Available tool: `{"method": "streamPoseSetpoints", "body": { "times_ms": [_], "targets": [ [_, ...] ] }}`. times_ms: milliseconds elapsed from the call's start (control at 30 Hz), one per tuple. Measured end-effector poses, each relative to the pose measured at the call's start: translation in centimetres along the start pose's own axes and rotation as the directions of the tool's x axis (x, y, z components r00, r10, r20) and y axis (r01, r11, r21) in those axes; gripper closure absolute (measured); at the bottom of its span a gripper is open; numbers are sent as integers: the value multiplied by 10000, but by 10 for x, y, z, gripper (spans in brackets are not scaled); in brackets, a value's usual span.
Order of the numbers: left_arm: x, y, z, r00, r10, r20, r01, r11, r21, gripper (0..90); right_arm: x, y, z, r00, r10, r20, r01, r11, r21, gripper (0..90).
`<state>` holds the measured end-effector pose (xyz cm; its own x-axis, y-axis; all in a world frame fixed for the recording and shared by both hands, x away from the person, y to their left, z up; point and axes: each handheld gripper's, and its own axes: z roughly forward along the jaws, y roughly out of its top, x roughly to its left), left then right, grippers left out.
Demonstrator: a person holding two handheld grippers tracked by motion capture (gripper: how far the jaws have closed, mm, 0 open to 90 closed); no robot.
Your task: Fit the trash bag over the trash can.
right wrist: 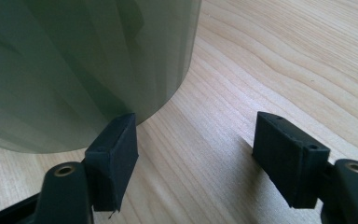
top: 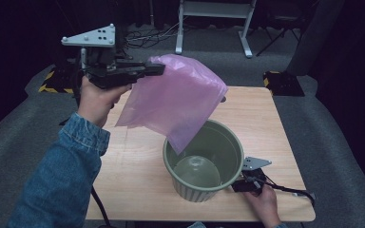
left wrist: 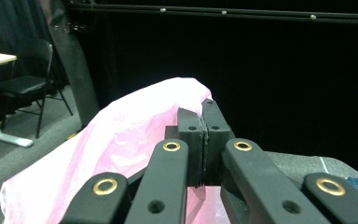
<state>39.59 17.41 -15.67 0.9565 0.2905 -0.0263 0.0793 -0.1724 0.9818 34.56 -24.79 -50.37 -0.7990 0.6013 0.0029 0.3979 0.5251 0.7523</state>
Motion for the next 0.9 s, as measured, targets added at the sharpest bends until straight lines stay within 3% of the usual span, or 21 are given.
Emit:
{"method": "streamPoseSetpoints", "body": {
  "times_ms": [633,900],
  "targets": [
    [-25,14,54,9951,237,960,-265,9993,273,892,0,0,0,10000,-13,-21,13,10000,-5,306],
    [-34,5,66,9954,485,825,-546,9958,730,891,0,0,0,10000,-10,-25,10,10000,-4,306]
  ]
}}
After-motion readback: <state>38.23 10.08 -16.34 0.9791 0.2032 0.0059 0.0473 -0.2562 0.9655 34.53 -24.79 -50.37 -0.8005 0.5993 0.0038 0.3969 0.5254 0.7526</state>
